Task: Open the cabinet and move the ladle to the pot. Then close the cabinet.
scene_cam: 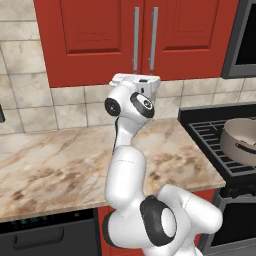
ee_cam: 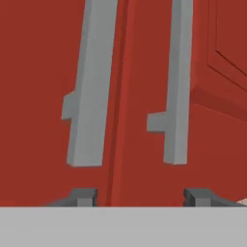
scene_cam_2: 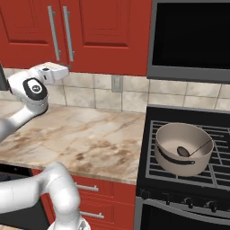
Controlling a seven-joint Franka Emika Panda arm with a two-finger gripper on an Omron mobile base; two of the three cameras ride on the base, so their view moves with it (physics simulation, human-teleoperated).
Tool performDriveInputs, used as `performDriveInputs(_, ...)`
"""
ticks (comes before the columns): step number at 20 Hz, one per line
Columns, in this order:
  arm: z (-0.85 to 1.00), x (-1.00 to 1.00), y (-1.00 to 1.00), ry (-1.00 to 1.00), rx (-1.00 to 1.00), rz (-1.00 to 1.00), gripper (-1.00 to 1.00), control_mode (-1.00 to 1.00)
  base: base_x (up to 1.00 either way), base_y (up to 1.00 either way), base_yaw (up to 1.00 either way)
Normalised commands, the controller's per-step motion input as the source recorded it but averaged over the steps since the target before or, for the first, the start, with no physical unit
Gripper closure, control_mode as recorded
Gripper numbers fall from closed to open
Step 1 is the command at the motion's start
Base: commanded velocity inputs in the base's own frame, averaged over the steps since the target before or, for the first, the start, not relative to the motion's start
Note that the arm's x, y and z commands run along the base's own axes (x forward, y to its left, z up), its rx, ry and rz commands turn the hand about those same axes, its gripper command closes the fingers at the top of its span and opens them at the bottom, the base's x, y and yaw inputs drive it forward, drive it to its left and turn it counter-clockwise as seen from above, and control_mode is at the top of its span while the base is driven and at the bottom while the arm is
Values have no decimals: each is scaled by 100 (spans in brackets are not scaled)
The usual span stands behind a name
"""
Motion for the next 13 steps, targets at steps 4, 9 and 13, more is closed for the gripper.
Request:
performDriveInputs(4,7,35,31,5,0,-17,-100,-100,0,0,0)
performDriveInputs(9,9,35,3,5,3,-7,-100,-100,0,0,0)
performDriveInputs(13,6,32,0,4,3,0,-100,-100,0,0,0)
